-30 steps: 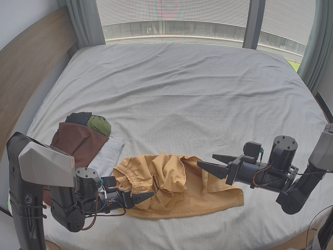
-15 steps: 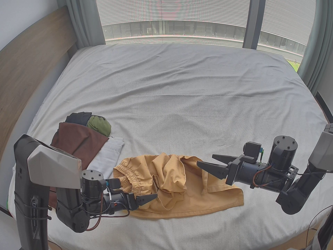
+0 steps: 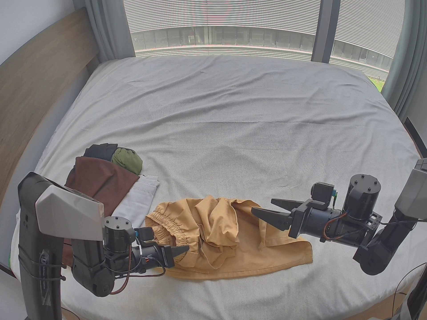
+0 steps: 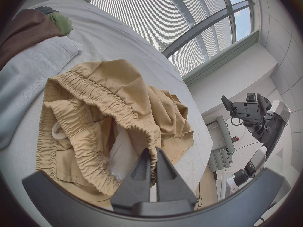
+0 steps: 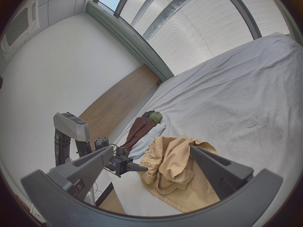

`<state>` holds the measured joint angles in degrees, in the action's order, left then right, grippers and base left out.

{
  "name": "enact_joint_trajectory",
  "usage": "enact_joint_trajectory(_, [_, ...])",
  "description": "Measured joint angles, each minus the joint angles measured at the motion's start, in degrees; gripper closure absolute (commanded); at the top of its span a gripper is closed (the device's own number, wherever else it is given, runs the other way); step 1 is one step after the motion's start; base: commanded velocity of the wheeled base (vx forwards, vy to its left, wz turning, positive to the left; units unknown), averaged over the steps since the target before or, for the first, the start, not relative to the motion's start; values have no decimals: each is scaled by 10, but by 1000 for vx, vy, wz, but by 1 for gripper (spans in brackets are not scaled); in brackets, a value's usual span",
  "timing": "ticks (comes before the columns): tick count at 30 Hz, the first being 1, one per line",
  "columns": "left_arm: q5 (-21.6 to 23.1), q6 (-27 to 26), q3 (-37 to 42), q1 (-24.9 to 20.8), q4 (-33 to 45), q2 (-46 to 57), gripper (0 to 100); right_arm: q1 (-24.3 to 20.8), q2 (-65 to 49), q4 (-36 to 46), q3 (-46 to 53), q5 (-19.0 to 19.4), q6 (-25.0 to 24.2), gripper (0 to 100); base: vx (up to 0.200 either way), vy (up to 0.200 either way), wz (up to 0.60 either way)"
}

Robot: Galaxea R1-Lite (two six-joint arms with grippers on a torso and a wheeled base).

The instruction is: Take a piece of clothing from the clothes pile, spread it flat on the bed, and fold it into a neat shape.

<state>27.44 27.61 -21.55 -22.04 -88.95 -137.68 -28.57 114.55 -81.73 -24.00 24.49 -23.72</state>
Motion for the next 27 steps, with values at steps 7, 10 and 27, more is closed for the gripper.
enact_joint_trajectory(7, [-1,2,1,22,0,30,100,-30,30,-13,-2,0,0,0,0,0,0])
enact_joint_trajectory(10, [-2,3,3,37,0,46,100,-42,49,-15,-7,1,-1,0,0,0,0])
enact_joint_trajectory(27, [-4,4,1,67,0,74,100,-100,130,161,-139,7,-2,0,0,0,0])
